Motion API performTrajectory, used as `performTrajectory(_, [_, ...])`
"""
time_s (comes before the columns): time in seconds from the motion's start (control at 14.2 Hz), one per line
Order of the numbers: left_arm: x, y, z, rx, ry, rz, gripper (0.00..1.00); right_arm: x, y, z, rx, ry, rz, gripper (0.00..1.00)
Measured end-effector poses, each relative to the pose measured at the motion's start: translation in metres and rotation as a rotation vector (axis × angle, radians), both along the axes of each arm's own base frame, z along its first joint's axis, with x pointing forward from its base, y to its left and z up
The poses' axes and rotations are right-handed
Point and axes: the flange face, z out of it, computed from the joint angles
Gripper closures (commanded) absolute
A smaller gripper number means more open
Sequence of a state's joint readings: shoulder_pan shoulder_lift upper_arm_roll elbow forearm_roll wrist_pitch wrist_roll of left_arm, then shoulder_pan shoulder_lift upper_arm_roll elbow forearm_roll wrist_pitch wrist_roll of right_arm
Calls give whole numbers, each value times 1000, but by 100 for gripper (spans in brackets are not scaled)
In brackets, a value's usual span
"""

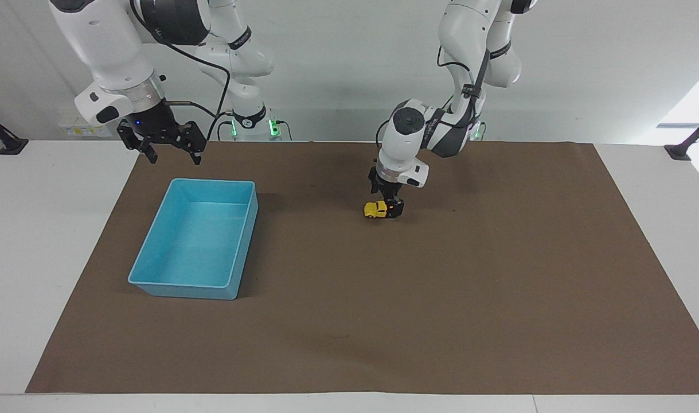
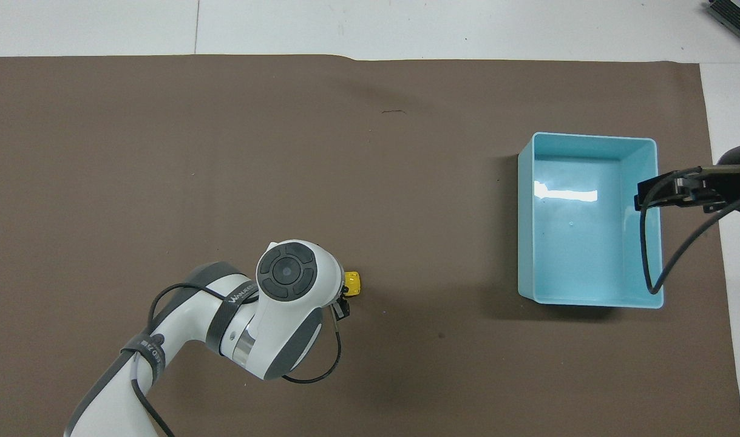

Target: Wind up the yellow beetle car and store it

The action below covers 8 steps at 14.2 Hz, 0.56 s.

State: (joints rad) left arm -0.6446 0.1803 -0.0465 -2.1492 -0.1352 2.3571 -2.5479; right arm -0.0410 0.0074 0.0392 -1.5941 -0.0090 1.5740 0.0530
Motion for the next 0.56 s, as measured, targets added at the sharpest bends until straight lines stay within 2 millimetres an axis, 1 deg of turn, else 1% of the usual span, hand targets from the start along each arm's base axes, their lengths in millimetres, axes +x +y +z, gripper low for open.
performTrajectory(0.35, [5, 19, 0, 10, 14, 34, 95, 0, 0, 0, 0, 0, 0, 0])
performTrajectory(0.56, [6, 42, -1, 18, 22, 50, 95, 0, 0, 0, 0, 0, 0, 0])
